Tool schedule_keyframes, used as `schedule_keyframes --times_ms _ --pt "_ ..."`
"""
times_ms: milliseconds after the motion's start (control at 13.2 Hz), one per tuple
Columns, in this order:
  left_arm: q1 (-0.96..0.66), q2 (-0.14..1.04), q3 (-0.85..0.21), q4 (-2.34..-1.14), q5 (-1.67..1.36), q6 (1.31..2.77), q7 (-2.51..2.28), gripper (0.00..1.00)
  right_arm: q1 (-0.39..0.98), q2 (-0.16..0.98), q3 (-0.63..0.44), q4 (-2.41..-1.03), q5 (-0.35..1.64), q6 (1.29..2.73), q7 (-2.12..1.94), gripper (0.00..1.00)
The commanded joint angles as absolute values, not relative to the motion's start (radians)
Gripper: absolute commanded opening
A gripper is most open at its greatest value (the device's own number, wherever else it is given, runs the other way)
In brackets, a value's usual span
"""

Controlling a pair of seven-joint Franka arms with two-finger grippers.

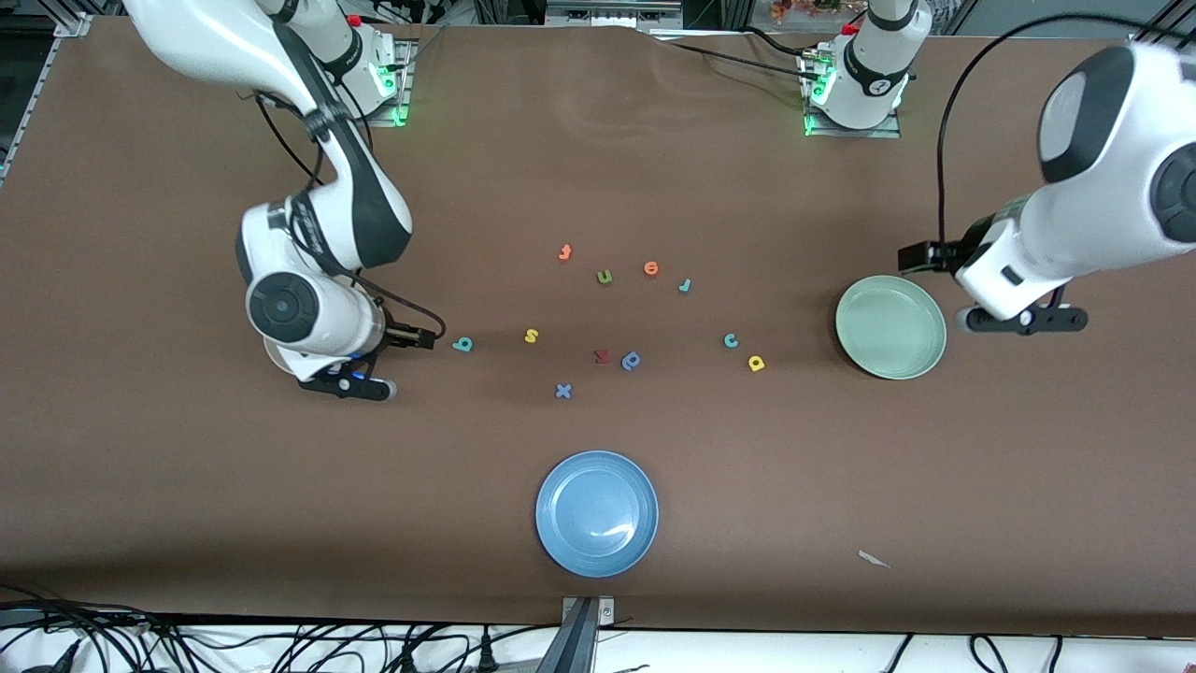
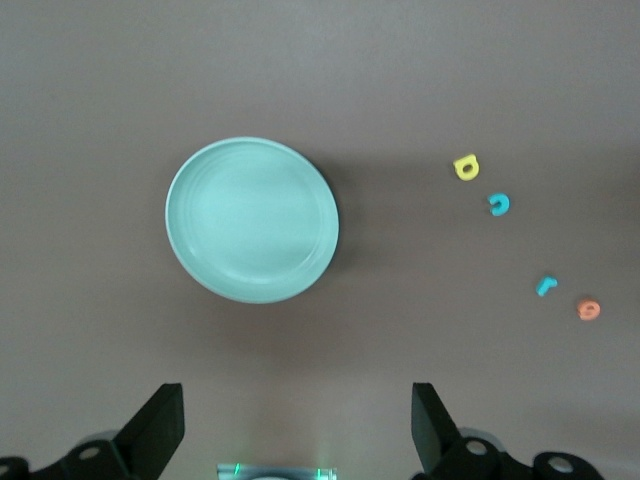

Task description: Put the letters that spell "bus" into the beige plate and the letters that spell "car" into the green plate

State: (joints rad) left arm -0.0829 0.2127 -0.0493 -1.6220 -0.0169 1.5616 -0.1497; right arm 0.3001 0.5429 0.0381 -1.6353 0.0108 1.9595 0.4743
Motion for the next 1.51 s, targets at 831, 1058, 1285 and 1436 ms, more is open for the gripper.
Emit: schedule_keyframes --times_ms 831,1058,1285,1436 --pt "-0.221 0.342 -0.04 -1.916 -0.054 2.115 -0.133 0.99 0.316 0.528 0.04 -1.906 0.02 2.238 0.488 0.85" --pt "-0.242 0.406 -0.04 -1.908 -0.06 2.18 -0.141 0.99 0.316 0.525 0.04 -1.95 0.018 2.293 0.488 0.84" --pt "-0.281 0.486 -0.035 -1.884 -0.063 2.267 -0.143 0.99 0.316 0.525 0.041 -1.976 0.018 2.336 0.488 0.75" --pt "-0.298 0.521 -0.034 -1.884 -0.063 2.324 -0.143 0.94 0.316 0.525 0.041 -1.976 0.018 2.336 0.486 0.68"
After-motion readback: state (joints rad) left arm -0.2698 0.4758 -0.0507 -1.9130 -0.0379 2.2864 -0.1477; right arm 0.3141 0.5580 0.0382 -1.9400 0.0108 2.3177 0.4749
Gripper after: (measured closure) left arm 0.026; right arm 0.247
